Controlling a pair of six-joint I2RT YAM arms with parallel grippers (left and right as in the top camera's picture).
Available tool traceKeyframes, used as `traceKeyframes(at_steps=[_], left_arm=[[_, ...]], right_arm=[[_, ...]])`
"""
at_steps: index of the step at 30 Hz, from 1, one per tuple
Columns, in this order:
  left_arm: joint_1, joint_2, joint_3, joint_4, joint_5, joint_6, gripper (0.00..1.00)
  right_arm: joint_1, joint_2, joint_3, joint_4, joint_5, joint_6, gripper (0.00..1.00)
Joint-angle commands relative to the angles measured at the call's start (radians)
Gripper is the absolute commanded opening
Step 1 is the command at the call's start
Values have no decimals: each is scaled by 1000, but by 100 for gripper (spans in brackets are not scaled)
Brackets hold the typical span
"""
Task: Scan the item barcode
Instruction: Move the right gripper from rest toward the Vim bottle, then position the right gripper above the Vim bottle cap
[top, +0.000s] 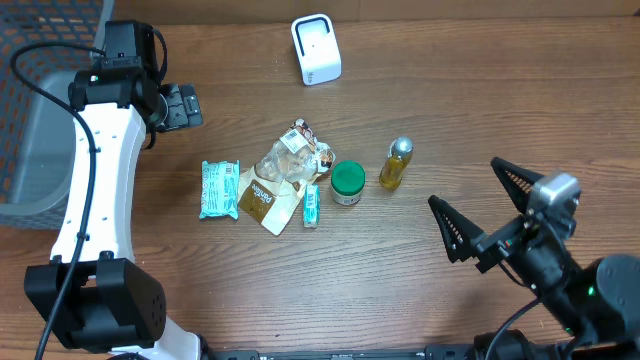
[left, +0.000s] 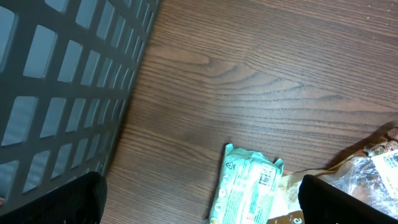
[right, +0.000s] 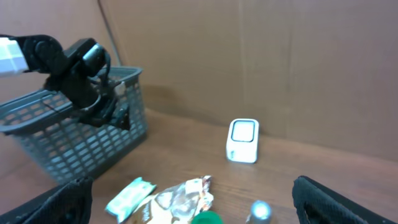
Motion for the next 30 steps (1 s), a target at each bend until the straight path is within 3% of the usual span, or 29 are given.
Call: traceKeyframes(at_steps=[1,11,15,30], left_arm=[[-2,-8,18,1,-6,2,100],[-2,-8,18,1,-6,2,100],[-2,-8,18,1,-6,2,100],[-3,-8,18,1,-6,2,100]], right_arm=[[0,85,137,-87,-75,3,100],[0,384,555,-566,-73,2,100],[0,500,633,-678,-5,-1,100],[0,841,636,-709,19,3,100]])
